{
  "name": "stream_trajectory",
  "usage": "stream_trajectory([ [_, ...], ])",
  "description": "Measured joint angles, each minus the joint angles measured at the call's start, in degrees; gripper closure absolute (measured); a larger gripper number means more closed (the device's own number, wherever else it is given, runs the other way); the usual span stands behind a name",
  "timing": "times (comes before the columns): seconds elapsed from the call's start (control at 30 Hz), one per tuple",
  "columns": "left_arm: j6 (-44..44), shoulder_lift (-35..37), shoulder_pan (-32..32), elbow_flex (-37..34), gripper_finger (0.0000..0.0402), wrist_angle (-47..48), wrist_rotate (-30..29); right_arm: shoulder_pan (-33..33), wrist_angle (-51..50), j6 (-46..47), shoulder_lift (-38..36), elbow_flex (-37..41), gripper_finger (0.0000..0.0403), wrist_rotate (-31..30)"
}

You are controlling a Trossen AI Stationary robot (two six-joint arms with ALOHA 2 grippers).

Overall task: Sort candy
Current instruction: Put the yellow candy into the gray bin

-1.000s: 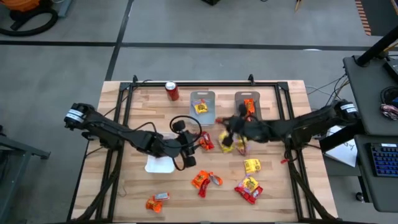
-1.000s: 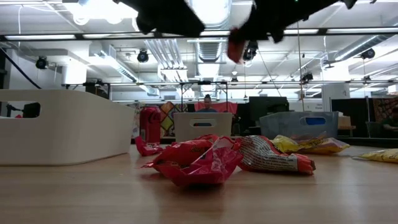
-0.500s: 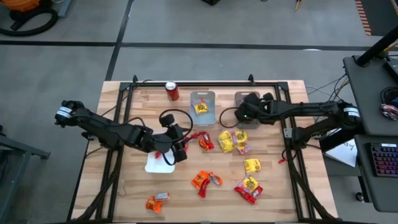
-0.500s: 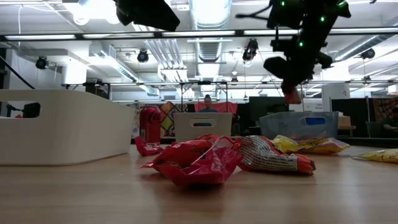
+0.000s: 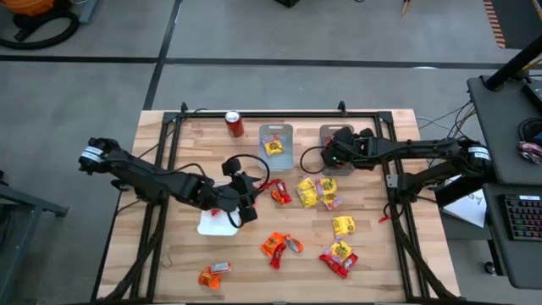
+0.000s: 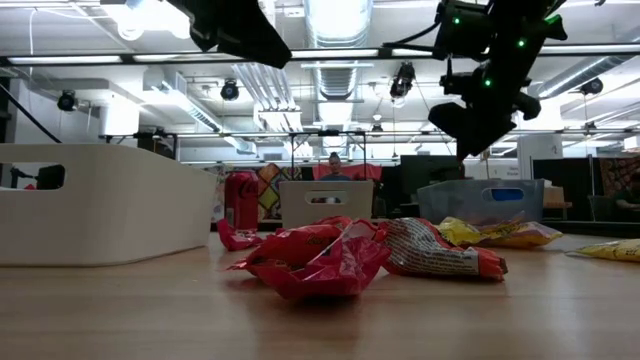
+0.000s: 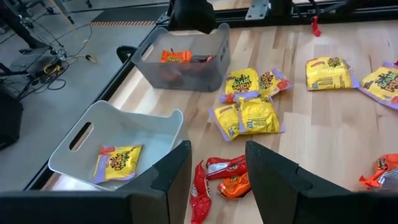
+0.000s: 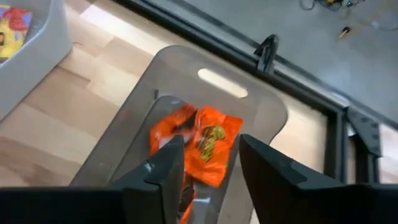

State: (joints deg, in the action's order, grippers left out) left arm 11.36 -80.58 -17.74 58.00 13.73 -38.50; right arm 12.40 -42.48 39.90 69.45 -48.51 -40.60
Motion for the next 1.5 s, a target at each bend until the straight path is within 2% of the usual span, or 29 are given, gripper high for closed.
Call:
stream_trajectory([
  [0.1, 0.4, -0.6, 0.0, 0.0, 0.0267, 0.1, 0.1, 0.0, 0.3, 0.1, 0.0, 0.0, 0.0247, 3.2],
  [0.3, 0.7, -2.1, -0.1, 0.0, 0.0267, 0.9, 0.1, -2.0, 0.9, 0.2, 0.0, -1.3, 0.0255, 21.7],
  [0.43, 0.7, -2.9, -0.1, 0.0, 0.0267, 1.1, 0.2, -6.2, 1.0, 0.2, 0.0, -2.8, 0.0264, 26.7],
  [0.73, 0.7, -3.0, -0.1, -0.1, 0.0267, 3.3, 0.2, -17.2, 3.7, 0.5, 0.2, -5.5, 0.0273, 27.2],
  [0.93, 0.2, -3.0, -0.1, 0.0, 0.0267, 3.2, 0.2, -21.4, 10.5, 2.8, 3.1, -5.4, 0.0246, 27.3],
  [1.1, -0.3, -3.0, -0.1, 0.0, 0.0267, 3.0, 0.1, -22.3, 18.2, 0.8, 10.0, -5.7, 0.0217, 25.8],
  [1.37, -0.3, -2.9, -0.1, 0.0, 0.0267, 4.3, 0.1, -21.7, 12.4, 5.6, 23.2, -12.4, 0.0205, 24.9],
  [1.5, -0.3, -2.9, -0.1, -0.4, 0.0267, 4.8, 0.1, -21.8, 4.5, 7.9, 29.2, -18.2, 0.0205, 23.1],
])
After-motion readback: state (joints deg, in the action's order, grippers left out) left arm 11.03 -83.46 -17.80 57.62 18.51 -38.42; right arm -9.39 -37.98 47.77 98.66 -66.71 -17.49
